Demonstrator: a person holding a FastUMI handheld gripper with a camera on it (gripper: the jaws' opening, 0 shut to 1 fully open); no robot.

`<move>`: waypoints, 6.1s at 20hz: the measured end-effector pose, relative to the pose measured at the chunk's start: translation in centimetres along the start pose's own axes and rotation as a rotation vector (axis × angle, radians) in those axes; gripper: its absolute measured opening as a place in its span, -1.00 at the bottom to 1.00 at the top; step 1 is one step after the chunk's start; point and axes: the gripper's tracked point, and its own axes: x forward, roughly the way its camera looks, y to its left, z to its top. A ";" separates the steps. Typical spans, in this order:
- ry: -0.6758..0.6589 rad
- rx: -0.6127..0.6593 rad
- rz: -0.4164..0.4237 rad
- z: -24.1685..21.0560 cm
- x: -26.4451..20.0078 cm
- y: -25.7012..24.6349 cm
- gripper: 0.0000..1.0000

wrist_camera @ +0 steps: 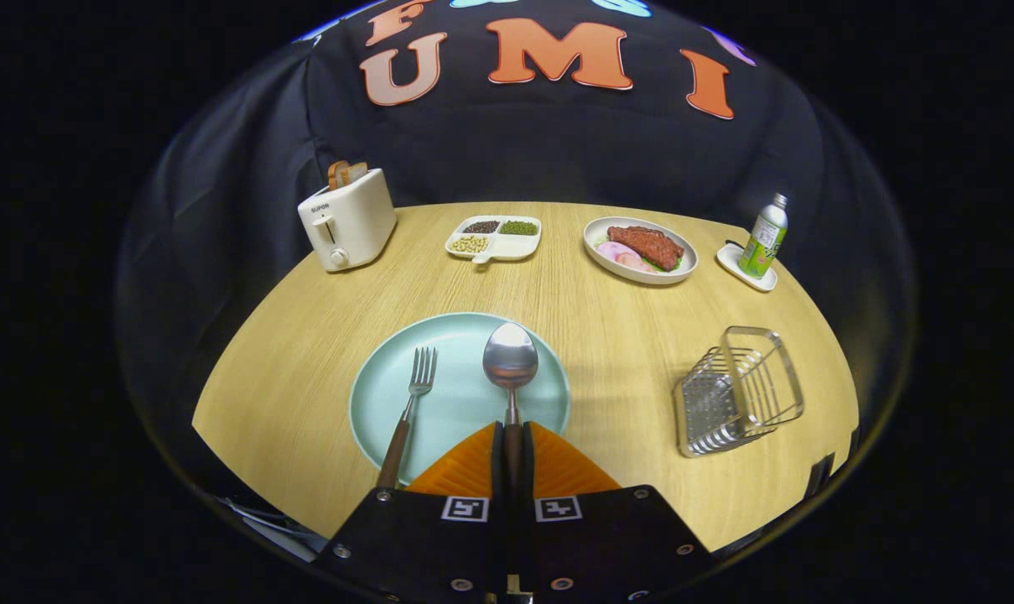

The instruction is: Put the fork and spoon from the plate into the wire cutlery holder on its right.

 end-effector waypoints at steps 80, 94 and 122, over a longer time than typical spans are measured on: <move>0.118 -0.029 0.056 -4.1 7.5 10.7 -0.04; 0.144 0.012 0.068 -4.0 7.1 10.1 -0.89; 0.509 0.102 -0.103 2.8 -7.0 -13.6 -0.89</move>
